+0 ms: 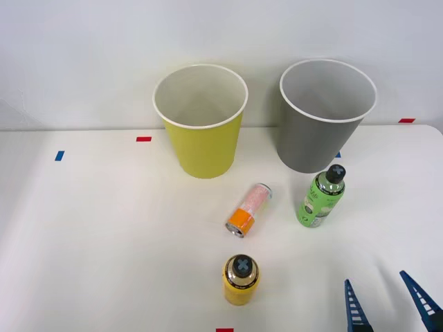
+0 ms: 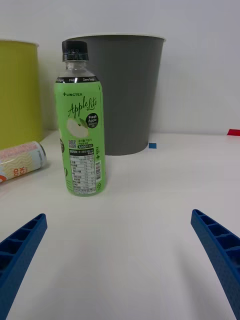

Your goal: Put cans in the gray bin, plastic bottles in the light green bin

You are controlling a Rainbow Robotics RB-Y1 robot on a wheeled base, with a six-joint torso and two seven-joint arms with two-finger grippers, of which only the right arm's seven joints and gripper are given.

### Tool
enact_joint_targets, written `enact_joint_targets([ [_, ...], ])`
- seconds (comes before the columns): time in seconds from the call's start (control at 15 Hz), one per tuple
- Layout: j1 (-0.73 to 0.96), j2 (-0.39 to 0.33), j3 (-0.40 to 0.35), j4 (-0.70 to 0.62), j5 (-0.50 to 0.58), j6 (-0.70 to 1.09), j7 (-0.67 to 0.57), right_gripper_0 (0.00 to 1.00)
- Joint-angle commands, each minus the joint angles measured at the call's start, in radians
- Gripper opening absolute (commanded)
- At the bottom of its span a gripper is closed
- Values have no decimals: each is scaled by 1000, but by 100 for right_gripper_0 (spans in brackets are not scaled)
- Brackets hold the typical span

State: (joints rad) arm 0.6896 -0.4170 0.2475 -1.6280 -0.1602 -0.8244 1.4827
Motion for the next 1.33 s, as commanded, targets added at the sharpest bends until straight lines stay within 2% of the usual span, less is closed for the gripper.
enact_joint_targets([
  [0.07,-42,-26,58,-1,-45,-1,-5,100],
  [0.33,-130,-42,92,-3,-73,4,-12,100],
  [0.53,-177,-40,90,-3,-82,10,-13,100],
  [1.0,-295,29,93,-3,-102,103,-2,100],
  [1.33,-372,49,78,-3,-124,191,1,100],
])
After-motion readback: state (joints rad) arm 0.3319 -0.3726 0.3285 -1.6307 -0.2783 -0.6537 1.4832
